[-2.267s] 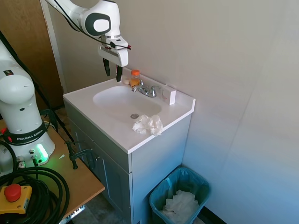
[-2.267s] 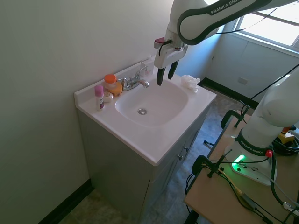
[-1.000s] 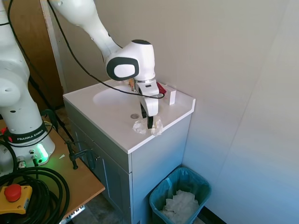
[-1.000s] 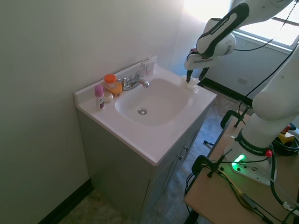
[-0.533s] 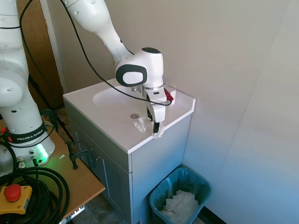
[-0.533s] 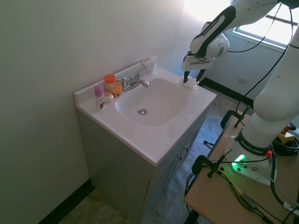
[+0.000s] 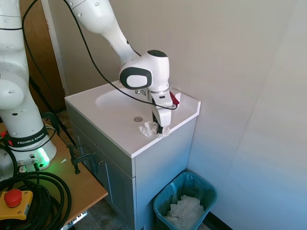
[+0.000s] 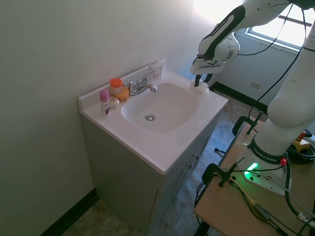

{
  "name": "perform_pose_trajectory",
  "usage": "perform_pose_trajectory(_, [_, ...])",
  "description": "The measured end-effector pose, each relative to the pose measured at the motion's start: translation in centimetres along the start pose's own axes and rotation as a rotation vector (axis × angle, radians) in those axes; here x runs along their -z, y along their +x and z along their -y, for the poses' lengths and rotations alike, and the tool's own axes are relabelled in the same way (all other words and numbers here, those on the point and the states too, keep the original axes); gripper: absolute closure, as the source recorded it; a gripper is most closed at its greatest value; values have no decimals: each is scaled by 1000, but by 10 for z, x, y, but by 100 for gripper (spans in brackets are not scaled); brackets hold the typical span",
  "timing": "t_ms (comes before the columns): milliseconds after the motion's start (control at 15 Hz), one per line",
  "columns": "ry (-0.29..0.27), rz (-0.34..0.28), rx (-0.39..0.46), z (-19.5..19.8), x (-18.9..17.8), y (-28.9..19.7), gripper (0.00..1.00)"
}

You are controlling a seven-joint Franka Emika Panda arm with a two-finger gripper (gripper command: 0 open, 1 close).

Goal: Throw the tissue in the trash bin

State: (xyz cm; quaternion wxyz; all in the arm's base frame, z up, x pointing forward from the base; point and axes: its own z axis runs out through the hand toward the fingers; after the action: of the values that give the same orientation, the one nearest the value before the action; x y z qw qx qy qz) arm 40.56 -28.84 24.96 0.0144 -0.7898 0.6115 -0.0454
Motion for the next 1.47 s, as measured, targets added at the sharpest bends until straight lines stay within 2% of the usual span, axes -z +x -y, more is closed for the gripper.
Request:
perform_pose_trajectory(200, [14, 7, -19, -8, 10, 21, 100])
perform_pose_trajectory(467, [38, -22, -135, -39, 36, 101, 100])
perform_pose_trajectory(600, [4, -41, -186, -40, 11, 130, 100])
perform_pose_trajectory(800, [-54, -64, -248, -13, -49, 152, 100])
perform_pose_trajectory(867, [-69, -70, -268, -4, -67, 158, 0])
perform_pose_trajectory(1133, [-113, -71, -297, 9, -116, 171, 0])
perform_pose_trajectory(1467, [-125, -53, -309, 9, -133, 178, 0])
